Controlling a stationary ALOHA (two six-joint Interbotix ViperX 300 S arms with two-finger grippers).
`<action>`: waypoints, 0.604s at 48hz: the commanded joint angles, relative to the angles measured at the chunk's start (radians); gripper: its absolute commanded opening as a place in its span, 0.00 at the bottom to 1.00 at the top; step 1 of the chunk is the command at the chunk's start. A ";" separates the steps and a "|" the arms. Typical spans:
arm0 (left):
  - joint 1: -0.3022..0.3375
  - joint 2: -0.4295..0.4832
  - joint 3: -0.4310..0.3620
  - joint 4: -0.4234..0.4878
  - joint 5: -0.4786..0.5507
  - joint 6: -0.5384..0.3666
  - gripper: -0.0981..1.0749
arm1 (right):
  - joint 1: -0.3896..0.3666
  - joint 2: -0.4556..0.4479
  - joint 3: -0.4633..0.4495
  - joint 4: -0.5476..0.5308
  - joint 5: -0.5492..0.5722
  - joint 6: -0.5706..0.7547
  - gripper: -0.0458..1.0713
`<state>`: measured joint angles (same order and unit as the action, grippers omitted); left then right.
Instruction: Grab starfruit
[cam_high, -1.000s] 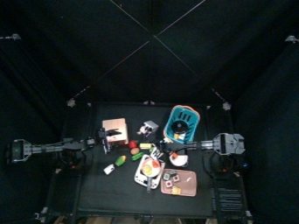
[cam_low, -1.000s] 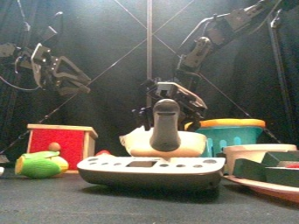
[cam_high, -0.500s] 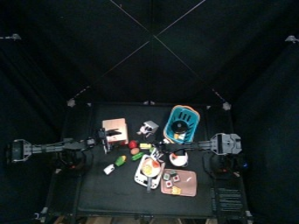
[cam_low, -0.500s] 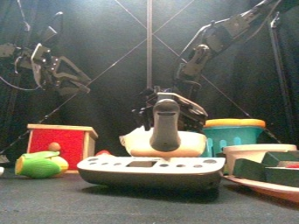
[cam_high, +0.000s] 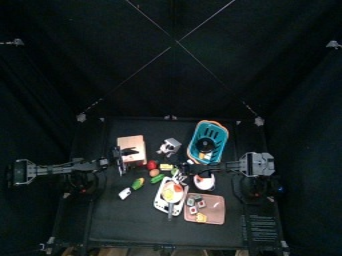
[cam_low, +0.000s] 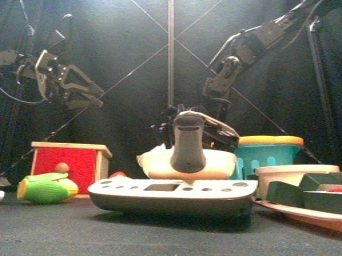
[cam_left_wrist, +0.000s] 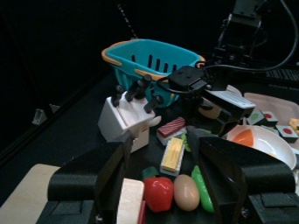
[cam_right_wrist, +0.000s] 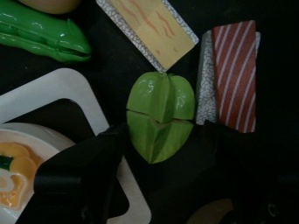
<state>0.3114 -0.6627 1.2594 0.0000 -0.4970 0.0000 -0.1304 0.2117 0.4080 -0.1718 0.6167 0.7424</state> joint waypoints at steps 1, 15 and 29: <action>0.000 0.000 -0.009 -0.002 -0.005 0.002 0.84 | -0.012 -0.011 -0.006 0.003 -0.011 0.003 0.93; 0.000 0.000 -0.009 -0.002 -0.005 0.002 0.84 | -0.017 -0.008 -0.006 0.003 -0.015 0.003 0.85; 0.000 0.000 -0.011 -0.002 -0.005 0.002 0.84 | -0.017 -0.025 -0.011 0.003 -0.003 0.005 0.68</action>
<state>0.3114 -0.6627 1.2594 0.0000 -0.4970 0.0000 -0.1427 0.2163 0.4080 -0.1703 0.6090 0.7455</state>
